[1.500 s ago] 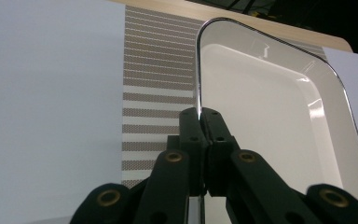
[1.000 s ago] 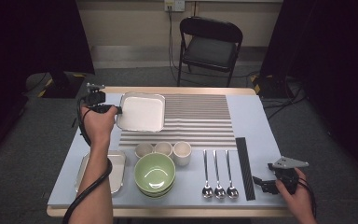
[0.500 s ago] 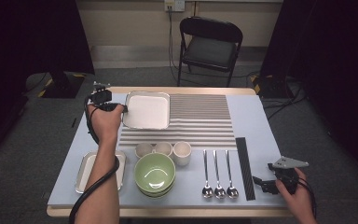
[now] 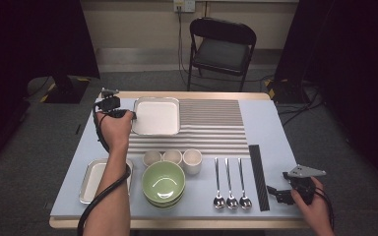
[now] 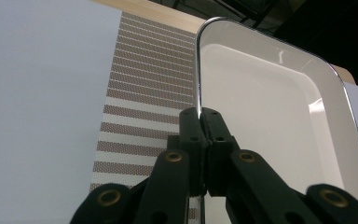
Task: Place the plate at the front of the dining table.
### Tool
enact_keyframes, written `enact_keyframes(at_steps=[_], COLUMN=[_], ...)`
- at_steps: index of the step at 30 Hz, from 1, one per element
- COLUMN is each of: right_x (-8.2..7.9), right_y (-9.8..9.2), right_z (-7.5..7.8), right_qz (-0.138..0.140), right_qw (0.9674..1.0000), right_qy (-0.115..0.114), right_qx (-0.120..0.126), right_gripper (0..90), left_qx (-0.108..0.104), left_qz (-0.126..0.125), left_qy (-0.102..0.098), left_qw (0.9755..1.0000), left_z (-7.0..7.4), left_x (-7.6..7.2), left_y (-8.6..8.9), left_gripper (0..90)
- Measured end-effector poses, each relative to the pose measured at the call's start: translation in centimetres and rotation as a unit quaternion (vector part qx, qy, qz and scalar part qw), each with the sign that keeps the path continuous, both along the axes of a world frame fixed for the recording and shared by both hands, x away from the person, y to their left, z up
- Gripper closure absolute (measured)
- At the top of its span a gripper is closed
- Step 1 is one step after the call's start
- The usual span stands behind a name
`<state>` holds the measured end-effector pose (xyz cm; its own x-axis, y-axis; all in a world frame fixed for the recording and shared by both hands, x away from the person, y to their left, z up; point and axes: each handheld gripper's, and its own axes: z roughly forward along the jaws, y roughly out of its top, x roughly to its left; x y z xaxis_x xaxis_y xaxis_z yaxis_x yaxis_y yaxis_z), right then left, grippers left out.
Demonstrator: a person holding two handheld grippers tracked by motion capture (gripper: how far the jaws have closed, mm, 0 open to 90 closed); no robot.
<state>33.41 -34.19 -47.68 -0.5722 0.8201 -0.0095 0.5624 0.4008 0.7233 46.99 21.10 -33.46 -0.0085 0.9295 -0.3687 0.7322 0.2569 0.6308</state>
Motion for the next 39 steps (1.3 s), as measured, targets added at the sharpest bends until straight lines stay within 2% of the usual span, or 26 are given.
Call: enact_keyframes(at_steps=[11,13,28,39], right_x=[0.0,0.0,0.0,0.0], right_y=[0.0,0.0,0.0,0.0], right_z=[0.0,0.0,0.0,0.0], right_qz=[0.0,0.0,-0.001,0.0], right_qw=[1.0,1.0,1.0,1.0], right_qy=[0.0,0.0,0.001,0.0], right_qx=[0.0,0.0,0.0,0.0], right_gripper=[12.3,12.3,12.3,12.3], left_qx=[0.002,-0.003,-0.004,-0.005], left_qz=[-0.015,-0.018,-0.012,-0.014], left_qy=[0.006,0.005,0.014,0.012], left_qw=[0.9999,0.9998,0.9998,0.9998], left_z=[0.0,0.0,-1.4,-1.7], left_x=[0.7,0.8,1.6,2.2], left_y=[-1.3,-1.6,-2.9,-3.4], left_gripper=[88.7,88.7,88.8,88.8])
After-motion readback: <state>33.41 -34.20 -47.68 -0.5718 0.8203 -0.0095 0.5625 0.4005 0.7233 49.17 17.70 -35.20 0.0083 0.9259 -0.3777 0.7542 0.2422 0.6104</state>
